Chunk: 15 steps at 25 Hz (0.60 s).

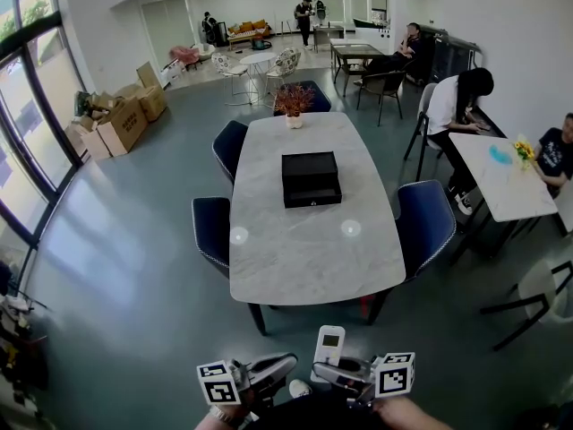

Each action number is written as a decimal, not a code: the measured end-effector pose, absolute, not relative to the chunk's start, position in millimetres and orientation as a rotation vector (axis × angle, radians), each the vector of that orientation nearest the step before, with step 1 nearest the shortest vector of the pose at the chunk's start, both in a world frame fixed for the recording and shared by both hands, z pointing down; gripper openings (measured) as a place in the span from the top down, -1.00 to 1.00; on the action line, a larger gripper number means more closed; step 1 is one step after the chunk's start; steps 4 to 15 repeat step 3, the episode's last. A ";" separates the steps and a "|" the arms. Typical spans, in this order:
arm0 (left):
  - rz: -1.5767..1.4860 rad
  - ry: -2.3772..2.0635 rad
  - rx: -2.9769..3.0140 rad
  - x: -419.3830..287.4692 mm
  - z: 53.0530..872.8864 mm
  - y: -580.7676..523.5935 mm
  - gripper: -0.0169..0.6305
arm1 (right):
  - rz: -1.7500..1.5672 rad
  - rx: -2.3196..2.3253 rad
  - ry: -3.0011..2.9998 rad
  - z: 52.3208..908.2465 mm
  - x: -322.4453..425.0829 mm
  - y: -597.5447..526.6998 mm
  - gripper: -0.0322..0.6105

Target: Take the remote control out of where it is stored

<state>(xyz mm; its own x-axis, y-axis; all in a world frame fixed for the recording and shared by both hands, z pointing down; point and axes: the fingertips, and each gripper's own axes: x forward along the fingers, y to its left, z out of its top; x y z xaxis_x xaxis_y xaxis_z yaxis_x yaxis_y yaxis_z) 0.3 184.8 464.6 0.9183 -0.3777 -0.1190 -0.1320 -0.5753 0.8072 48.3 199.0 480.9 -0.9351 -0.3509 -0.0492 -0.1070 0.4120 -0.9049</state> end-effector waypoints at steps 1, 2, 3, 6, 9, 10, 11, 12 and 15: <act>-0.350 -0.362 2.178 -0.5 463.7 184.7 0.93 | -1.525 -0.412 2.456 479.5 47.8 198.1 0.55; -0.351 -0.364 2.176 -1.5 462.8 184.6 0.93 | -1.507 -0.424 2.482 477.7 47.3 196.9 0.55; -0.353 -0.365 2.174 -2.6 462.0 184.4 0.93 | -1.488 -0.437 2.510 475.8 46.8 195.6 0.55; -0.353 -0.365 2.174 -2.6 462.0 184.4 0.93 | -1.488 -0.437 2.510 475.8 46.8 195.6 0.55; -0.353 -0.365 2.174 -2.6 462.0 184.4 0.93 | -1.488 -0.437 2.510 475.8 46.8 195.6 0.55; -0.353 -0.365 2.174 -2.6 462.0 184.4 0.93 | -1.488 -0.437 2.510 475.8 46.8 195.6 0.55; -0.353 -0.365 2.174 -2.6 462.0 184.4 0.93 | -1.488 -0.437 2.510 475.8 46.8 195.6 0.55; -0.353 -0.365 2.174 -2.6 462.0 184.4 0.93 | -1.488 -0.437 2.510 475.8 46.8 195.6 0.55; -0.353 -0.365 2.174 -2.6 462.0 184.4 0.93 | -1.488 -0.437 2.510 475.8 46.8 195.6 0.55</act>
